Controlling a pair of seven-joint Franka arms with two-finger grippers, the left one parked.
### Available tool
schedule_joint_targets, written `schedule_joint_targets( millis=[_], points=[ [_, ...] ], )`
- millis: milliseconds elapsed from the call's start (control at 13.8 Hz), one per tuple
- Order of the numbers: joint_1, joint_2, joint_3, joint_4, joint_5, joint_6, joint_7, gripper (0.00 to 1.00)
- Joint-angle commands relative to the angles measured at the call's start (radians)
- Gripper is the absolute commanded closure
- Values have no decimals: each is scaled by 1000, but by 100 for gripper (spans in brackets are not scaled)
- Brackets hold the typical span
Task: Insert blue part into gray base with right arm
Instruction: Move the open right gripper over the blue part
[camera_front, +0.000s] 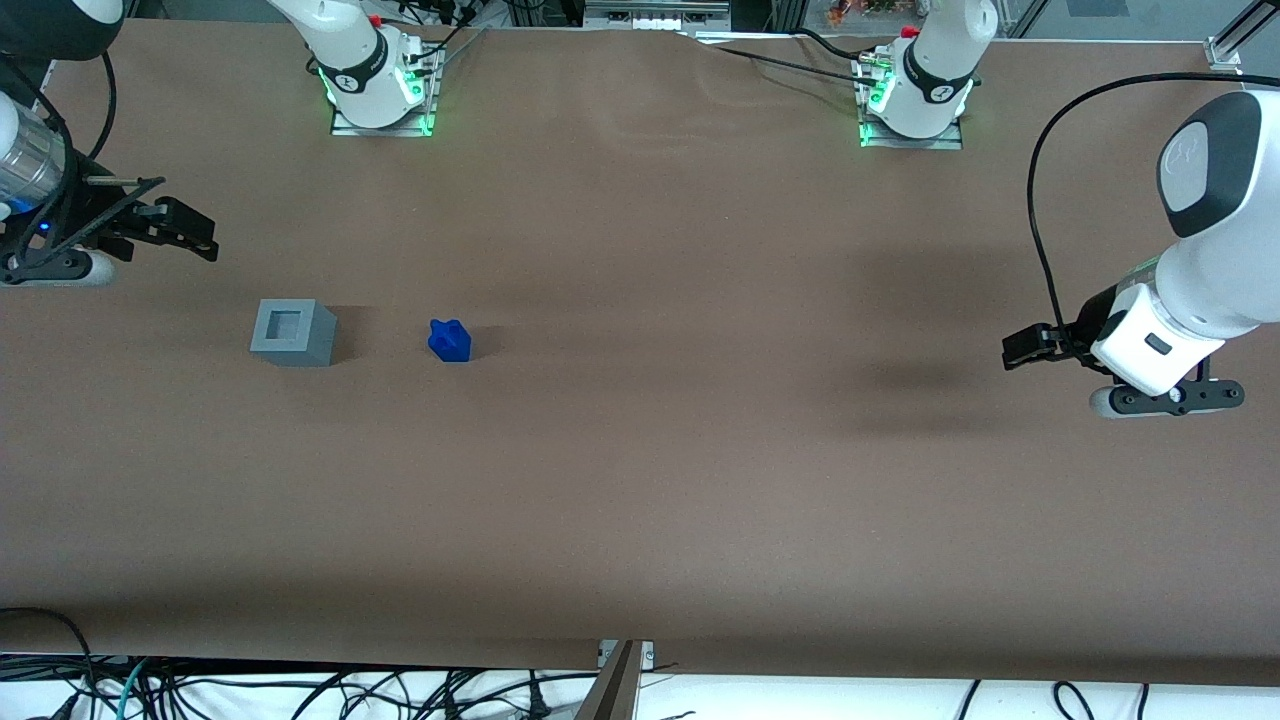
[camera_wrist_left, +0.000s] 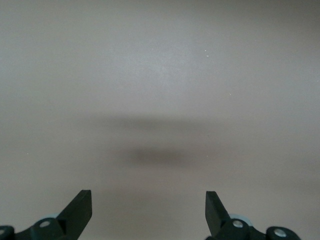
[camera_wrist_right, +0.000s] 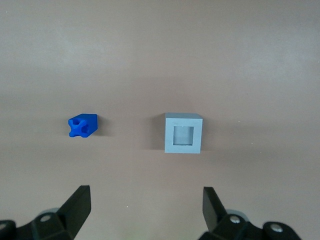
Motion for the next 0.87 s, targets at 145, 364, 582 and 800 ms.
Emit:
schedule_joint_targets(
  millis=[145, 364, 582, 800],
  points=[
    [86, 2, 5, 16, 4, -29, 17, 1],
    [117, 31, 9, 2, 10, -32, 83, 1],
    [140, 61, 23, -44, 13, 31, 156, 1],
    [166, 69, 28, -179, 13, 192, 221, 1]
  ],
)
